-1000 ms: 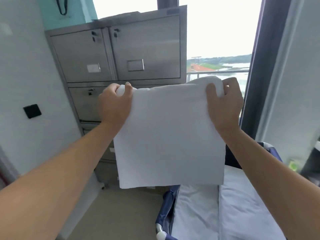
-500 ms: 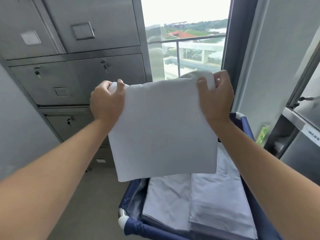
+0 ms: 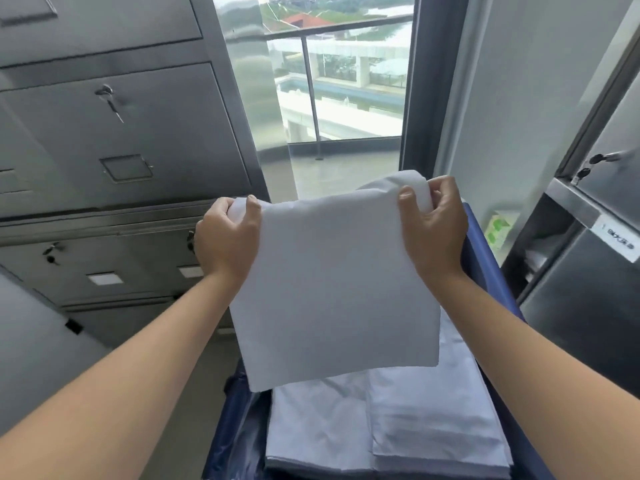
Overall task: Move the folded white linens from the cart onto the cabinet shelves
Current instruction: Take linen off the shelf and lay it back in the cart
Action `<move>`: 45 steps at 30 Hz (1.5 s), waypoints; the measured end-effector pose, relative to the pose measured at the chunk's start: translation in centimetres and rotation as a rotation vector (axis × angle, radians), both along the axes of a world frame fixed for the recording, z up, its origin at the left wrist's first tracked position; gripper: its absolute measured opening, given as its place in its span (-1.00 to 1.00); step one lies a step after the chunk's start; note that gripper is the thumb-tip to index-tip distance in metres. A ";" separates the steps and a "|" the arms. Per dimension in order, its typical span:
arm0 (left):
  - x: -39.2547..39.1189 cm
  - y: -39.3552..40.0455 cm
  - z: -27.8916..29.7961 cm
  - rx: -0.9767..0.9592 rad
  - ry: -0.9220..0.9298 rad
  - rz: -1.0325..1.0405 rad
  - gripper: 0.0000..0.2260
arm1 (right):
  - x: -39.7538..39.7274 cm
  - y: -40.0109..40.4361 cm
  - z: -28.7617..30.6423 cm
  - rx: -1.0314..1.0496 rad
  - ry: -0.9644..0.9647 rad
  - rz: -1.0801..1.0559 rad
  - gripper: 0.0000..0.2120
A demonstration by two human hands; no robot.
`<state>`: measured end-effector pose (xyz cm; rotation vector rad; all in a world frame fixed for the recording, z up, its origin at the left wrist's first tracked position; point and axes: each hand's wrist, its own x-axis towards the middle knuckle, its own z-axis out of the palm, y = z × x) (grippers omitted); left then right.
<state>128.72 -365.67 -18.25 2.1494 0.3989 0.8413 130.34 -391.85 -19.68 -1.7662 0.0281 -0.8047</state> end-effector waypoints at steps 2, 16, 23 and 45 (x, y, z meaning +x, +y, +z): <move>1.8 0.4 -2.9 -0.030 0.032 -0.016 -0.67 | 1.7 0.4 -2.2 -0.033 0.025 -0.024 -0.82; 8.7 0.8 -19.0 0.006 0.368 -0.014 -0.62 | 7.1 2.0 -18.4 -0.060 0.399 -0.075 -0.80; 7.2 -0.6 -29.4 0.051 0.647 -0.016 -0.58 | 5.6 0.8 -28.9 -0.117 0.660 -0.036 -0.78; 8.2 -1.0 -48.6 -0.130 1.217 -0.192 -0.35 | 9.3 0.1 -37.8 -0.253 1.298 0.111 -0.26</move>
